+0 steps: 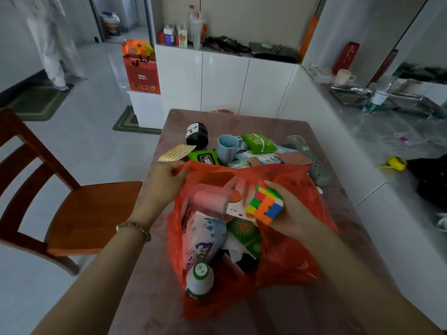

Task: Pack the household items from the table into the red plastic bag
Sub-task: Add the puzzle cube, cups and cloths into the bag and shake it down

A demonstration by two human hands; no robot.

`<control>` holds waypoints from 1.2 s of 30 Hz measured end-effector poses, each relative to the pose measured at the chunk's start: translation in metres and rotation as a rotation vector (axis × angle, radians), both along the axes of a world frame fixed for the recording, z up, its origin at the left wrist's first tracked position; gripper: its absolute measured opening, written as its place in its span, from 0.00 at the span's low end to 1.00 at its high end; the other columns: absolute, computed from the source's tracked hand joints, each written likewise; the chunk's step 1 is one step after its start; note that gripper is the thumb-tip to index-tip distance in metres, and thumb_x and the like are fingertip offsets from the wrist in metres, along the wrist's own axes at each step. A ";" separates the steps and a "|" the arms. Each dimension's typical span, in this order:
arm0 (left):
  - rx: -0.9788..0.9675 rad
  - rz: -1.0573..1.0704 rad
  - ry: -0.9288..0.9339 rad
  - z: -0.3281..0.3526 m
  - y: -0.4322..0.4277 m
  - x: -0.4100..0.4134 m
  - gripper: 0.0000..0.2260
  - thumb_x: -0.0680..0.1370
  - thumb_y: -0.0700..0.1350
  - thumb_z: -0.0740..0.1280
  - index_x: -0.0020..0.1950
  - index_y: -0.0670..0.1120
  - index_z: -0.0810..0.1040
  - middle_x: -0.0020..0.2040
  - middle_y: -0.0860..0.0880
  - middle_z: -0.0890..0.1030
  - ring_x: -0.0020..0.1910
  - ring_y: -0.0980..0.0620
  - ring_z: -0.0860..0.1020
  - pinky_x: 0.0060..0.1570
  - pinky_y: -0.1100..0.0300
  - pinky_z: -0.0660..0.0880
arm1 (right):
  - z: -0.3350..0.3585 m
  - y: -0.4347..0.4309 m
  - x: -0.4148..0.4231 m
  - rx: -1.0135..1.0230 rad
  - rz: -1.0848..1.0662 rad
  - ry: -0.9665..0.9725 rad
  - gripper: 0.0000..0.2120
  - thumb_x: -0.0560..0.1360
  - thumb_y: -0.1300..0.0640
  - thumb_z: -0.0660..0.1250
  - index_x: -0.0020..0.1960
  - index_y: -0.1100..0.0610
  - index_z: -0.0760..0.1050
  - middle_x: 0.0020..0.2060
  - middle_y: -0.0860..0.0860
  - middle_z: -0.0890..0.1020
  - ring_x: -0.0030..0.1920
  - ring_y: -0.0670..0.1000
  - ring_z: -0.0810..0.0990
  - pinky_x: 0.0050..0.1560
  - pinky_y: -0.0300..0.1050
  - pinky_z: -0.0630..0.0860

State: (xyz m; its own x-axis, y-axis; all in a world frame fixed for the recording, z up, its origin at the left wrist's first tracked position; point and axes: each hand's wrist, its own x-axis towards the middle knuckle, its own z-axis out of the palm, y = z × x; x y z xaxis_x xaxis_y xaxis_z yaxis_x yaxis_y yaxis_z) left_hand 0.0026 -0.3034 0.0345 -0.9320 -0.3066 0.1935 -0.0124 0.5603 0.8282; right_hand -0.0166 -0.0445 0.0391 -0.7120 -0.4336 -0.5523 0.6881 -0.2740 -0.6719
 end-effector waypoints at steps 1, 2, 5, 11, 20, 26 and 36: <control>0.026 -0.011 0.012 -0.001 0.001 0.000 0.09 0.78 0.40 0.64 0.46 0.39 0.84 0.38 0.39 0.82 0.37 0.50 0.74 0.33 0.66 0.70 | -0.005 -0.002 -0.004 0.022 -0.063 0.005 0.09 0.73 0.54 0.67 0.46 0.59 0.82 0.42 0.56 0.84 0.41 0.54 0.83 0.45 0.50 0.82; 0.051 -0.026 0.016 -0.002 0.002 0.000 0.09 0.78 0.39 0.64 0.45 0.38 0.83 0.38 0.39 0.81 0.37 0.50 0.74 0.32 0.70 0.67 | -0.011 -0.002 -0.007 0.054 -0.099 0.015 0.11 0.75 0.54 0.66 0.51 0.60 0.80 0.45 0.56 0.84 0.43 0.54 0.83 0.46 0.50 0.82; 0.105 -0.048 0.003 -0.006 -0.001 -0.001 0.12 0.78 0.39 0.64 0.43 0.31 0.80 0.39 0.35 0.80 0.38 0.50 0.73 0.31 0.70 0.65 | -0.024 -0.004 -0.003 0.148 -0.042 0.058 0.14 0.76 0.54 0.66 0.58 0.59 0.77 0.55 0.57 0.82 0.51 0.55 0.82 0.49 0.51 0.81; 0.230 -0.091 -0.094 -0.016 -0.016 -0.010 0.19 0.77 0.47 0.66 0.45 0.29 0.79 0.37 0.41 0.76 0.37 0.49 0.71 0.35 0.61 0.68 | -0.046 -0.012 0.003 0.431 0.041 0.289 0.22 0.70 0.44 0.71 0.57 0.58 0.78 0.51 0.53 0.85 0.51 0.52 0.83 0.56 0.51 0.79; 0.007 -0.304 -0.339 -0.012 -0.039 -0.029 0.15 0.68 0.53 0.74 0.45 0.43 0.83 0.35 0.44 0.82 0.29 0.53 0.79 0.31 0.67 0.75 | -0.039 -0.016 -0.014 1.300 0.401 1.157 0.20 0.69 0.32 0.63 0.46 0.49 0.77 0.41 0.42 0.76 0.42 0.44 0.73 0.41 0.41 0.71; -0.072 -0.411 -0.424 -0.007 -0.051 -0.069 0.33 0.55 0.77 0.65 0.54 0.61 0.75 0.51 0.58 0.80 0.48 0.59 0.80 0.47 0.64 0.74 | -0.004 -0.028 -0.054 0.818 0.337 1.020 0.13 0.73 0.43 0.66 0.45 0.53 0.79 0.42 0.47 0.80 0.44 0.48 0.79 0.45 0.41 0.73; 0.280 -0.110 -0.449 -0.068 -0.040 -0.211 0.16 0.78 0.59 0.58 0.49 0.47 0.72 0.47 0.46 0.75 0.44 0.49 0.75 0.44 0.58 0.72 | -0.064 -0.081 -0.256 0.715 0.037 0.702 0.19 0.71 0.54 0.73 0.59 0.55 0.74 0.56 0.51 0.74 0.58 0.52 0.76 0.53 0.45 0.75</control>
State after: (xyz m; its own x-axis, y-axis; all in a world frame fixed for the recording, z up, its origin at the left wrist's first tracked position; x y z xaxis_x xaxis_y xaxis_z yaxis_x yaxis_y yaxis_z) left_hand -0.2081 -0.3435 -0.0339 -0.9339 -0.1848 -0.3061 -0.3527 0.3365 0.8731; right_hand -0.2730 -0.1258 -0.0251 -0.9696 -0.1922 -0.1516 0.0724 0.3665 -0.9276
